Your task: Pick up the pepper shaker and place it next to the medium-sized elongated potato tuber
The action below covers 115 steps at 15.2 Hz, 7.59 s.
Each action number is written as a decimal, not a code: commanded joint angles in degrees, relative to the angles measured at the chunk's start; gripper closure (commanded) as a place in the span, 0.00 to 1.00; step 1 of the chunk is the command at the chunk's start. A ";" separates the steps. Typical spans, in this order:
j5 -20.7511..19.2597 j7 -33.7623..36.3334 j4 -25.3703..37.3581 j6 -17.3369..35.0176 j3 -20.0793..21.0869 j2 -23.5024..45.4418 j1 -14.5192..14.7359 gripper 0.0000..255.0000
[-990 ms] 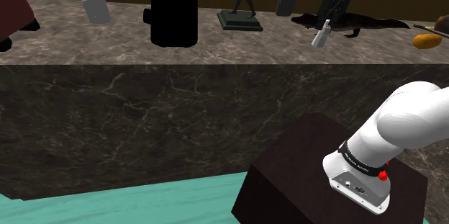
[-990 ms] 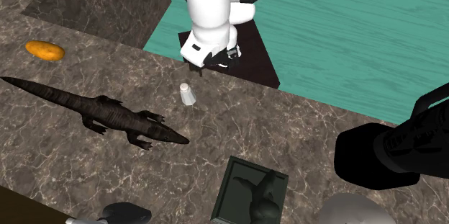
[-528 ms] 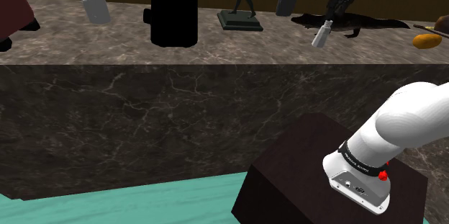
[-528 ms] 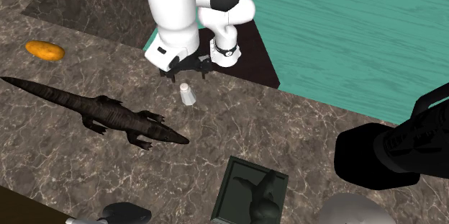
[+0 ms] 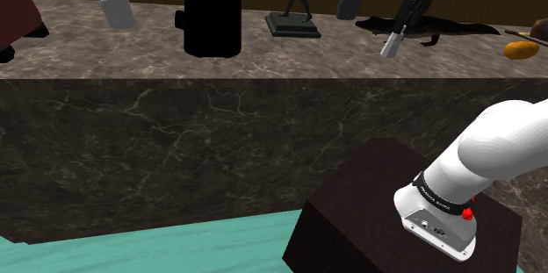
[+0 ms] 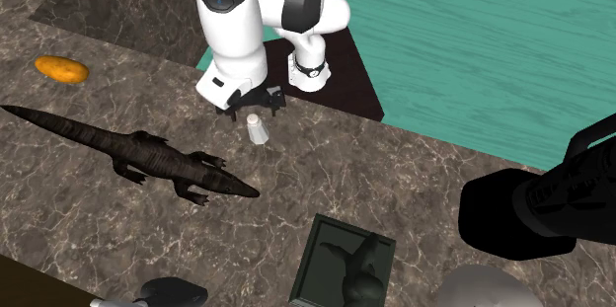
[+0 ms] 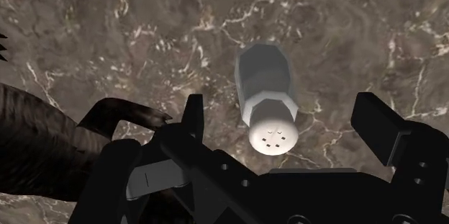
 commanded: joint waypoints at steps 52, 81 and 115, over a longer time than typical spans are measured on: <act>3.11 -3.70 32.71 -24.28 1.30 8.43 1.62 1.00; 5.15 -51.17 50.63 -23.30 -42.27 21.65 -1.55 1.00; 35.90 -81.51 47.70 -10.28 -52.45 51.76 -25.91 1.00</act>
